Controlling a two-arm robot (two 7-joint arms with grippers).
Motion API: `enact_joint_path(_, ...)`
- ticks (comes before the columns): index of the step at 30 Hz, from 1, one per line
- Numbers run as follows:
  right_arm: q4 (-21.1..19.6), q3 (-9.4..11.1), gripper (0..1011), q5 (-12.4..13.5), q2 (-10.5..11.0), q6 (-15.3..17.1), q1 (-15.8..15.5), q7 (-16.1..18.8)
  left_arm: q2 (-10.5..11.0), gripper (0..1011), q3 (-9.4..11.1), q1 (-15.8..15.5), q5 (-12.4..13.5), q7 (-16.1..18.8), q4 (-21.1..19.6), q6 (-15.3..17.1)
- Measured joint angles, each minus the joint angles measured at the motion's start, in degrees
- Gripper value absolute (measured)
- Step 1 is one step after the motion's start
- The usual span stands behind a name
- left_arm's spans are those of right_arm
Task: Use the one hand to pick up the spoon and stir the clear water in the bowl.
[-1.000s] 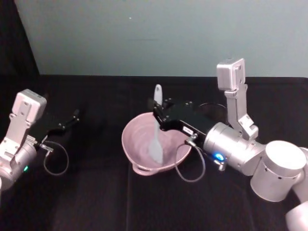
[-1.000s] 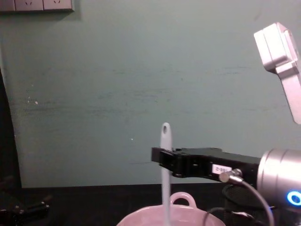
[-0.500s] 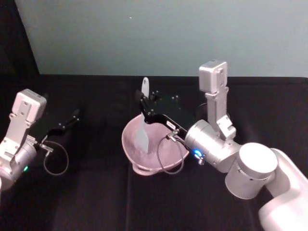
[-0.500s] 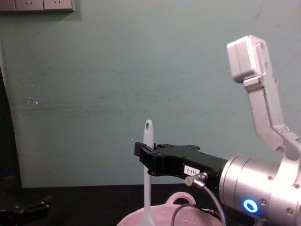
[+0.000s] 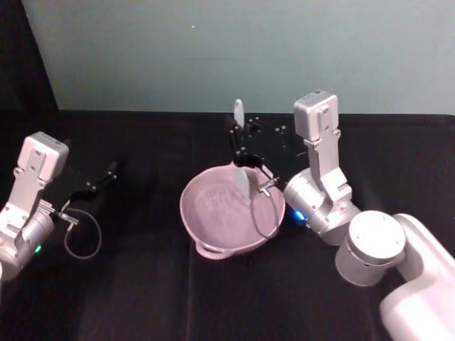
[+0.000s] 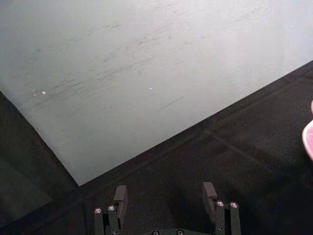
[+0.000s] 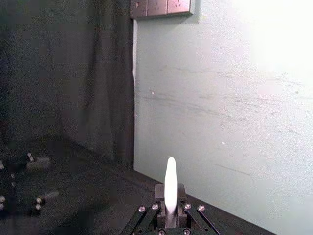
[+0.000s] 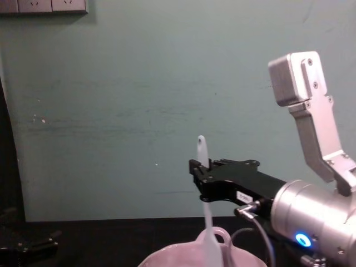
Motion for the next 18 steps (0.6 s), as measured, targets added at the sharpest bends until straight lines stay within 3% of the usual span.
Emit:
enact_joint_path(5, -3.38, 0.55, 131, -2.02, 2.19, 3.79, -1.09, 0.34, 0.00, 1011, 0.00, 0.00, 0.00, 0.00, 0.00, 0.00)
enact_joint_path(10, -7.76, 1.70, 131, -1.44, 4.11, 8.70, -2.82, 2.66, 0.00, 1011, 0.00, 0.00, 0.00, 0.00, 0.00, 0.00)
enact_joint_path(15, -12.25, 2.96, 132, 2.80, 5.35, 14.17, -4.82, 6.84, 0.00, 1011, 0.00, 0.00, 0.00, 0.00, 0.00, 0.00)
enact_joint_path(18, -13.30, 3.19, 132, 5.14, 5.44, 15.89, -5.35, 8.26, 0.00, 1011, 0.00, 0.00, 0.00, 0.00, 0.00, 0.00)
